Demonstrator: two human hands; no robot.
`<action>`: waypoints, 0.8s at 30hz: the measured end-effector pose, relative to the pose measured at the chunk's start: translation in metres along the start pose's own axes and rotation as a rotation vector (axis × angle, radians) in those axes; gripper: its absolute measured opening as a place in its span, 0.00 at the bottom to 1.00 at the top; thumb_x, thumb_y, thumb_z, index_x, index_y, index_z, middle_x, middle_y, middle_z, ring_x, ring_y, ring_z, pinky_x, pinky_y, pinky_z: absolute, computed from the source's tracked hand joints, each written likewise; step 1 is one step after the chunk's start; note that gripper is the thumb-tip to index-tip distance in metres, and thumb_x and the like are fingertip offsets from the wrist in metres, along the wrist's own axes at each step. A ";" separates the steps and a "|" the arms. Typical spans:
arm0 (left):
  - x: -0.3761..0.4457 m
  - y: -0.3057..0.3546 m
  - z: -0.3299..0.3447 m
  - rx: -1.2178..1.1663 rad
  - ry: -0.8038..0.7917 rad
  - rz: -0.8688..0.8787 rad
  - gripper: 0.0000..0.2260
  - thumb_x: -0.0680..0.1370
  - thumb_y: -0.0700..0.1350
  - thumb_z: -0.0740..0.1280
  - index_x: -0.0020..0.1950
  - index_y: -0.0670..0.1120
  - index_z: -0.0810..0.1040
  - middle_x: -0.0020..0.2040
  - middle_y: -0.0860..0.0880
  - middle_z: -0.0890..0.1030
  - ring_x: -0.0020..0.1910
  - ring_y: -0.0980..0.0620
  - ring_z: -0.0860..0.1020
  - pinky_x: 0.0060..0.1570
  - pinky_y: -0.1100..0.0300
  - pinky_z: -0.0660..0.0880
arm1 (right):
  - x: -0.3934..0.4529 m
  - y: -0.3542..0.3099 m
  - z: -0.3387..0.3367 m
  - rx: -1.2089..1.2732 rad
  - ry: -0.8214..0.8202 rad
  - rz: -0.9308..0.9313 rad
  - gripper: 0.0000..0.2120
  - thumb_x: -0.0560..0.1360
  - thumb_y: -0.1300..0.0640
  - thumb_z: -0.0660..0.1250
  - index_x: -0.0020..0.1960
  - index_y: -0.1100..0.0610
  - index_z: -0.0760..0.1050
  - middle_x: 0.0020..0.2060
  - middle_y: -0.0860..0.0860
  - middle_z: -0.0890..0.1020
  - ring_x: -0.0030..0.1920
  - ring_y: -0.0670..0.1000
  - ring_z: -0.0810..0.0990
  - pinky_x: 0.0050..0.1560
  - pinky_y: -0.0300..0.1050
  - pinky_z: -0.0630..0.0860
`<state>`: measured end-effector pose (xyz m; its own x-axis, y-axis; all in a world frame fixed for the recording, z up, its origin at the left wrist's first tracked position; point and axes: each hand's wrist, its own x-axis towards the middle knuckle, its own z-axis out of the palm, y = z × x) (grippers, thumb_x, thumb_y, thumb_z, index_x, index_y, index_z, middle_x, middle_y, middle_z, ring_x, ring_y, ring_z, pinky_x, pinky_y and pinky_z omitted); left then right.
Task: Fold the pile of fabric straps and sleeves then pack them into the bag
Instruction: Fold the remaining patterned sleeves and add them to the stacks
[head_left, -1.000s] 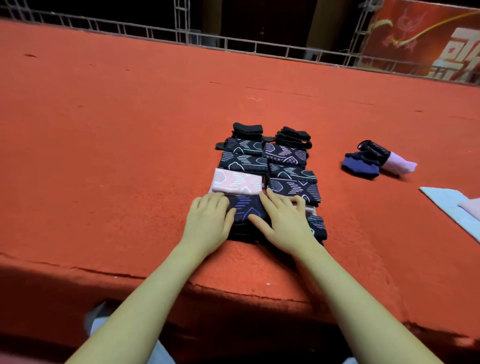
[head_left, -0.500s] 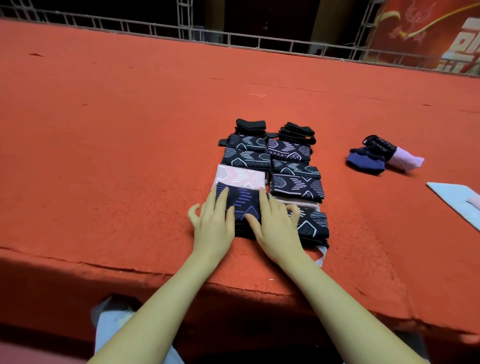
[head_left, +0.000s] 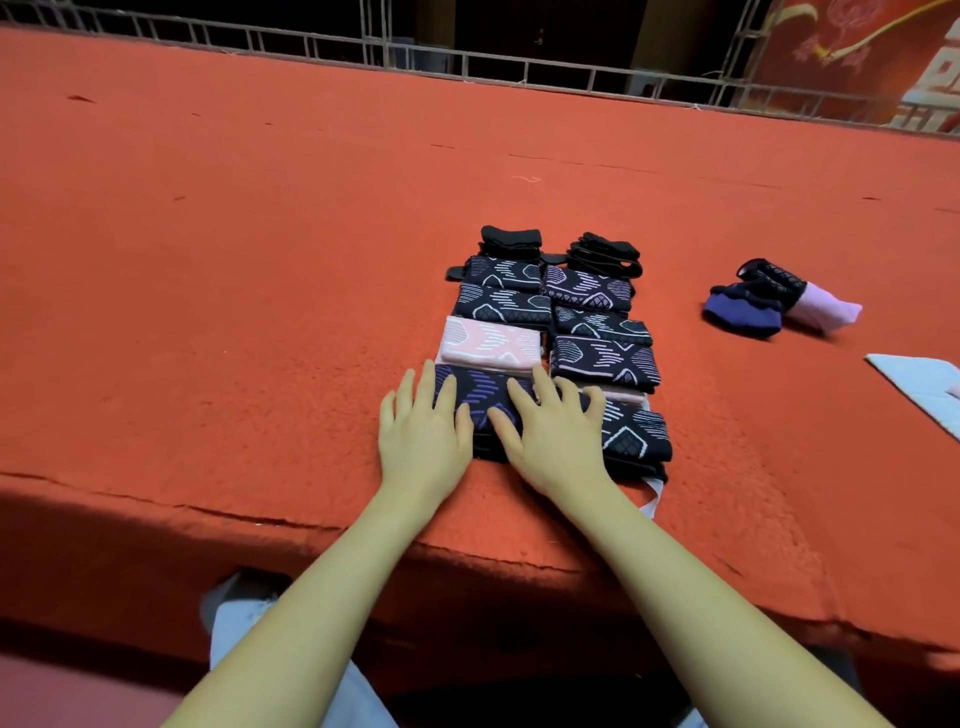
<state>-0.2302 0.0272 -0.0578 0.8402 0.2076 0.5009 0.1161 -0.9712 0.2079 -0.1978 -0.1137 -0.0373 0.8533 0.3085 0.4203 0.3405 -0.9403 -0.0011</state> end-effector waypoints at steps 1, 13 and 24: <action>0.001 0.002 -0.004 0.003 0.014 0.018 0.22 0.74 0.50 0.55 0.57 0.41 0.81 0.61 0.40 0.79 0.59 0.38 0.78 0.55 0.46 0.74 | 0.001 0.002 -0.003 0.024 0.017 0.001 0.25 0.74 0.40 0.52 0.55 0.53 0.81 0.57 0.55 0.81 0.53 0.59 0.79 0.56 0.53 0.58; 0.044 0.112 -0.018 -0.133 0.094 0.317 0.21 0.73 0.48 0.55 0.59 0.42 0.80 0.60 0.43 0.80 0.57 0.44 0.79 0.56 0.51 0.69 | 0.009 0.113 -0.035 0.332 0.223 0.181 0.20 0.74 0.50 0.56 0.59 0.57 0.78 0.55 0.53 0.80 0.56 0.58 0.75 0.53 0.48 0.57; 0.123 0.280 0.059 -0.220 -0.127 0.436 0.19 0.71 0.46 0.59 0.55 0.39 0.80 0.59 0.39 0.79 0.55 0.40 0.78 0.55 0.47 0.68 | 0.047 0.282 -0.010 0.265 0.089 0.409 0.17 0.79 0.56 0.60 0.67 0.56 0.72 0.63 0.53 0.74 0.63 0.57 0.69 0.58 0.48 0.58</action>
<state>-0.0627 -0.2258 0.0124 0.8448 -0.2414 0.4775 -0.3633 -0.9140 0.1807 -0.0658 -0.3658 -0.0090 0.9048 -0.1027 0.4133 0.0831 -0.9093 -0.4078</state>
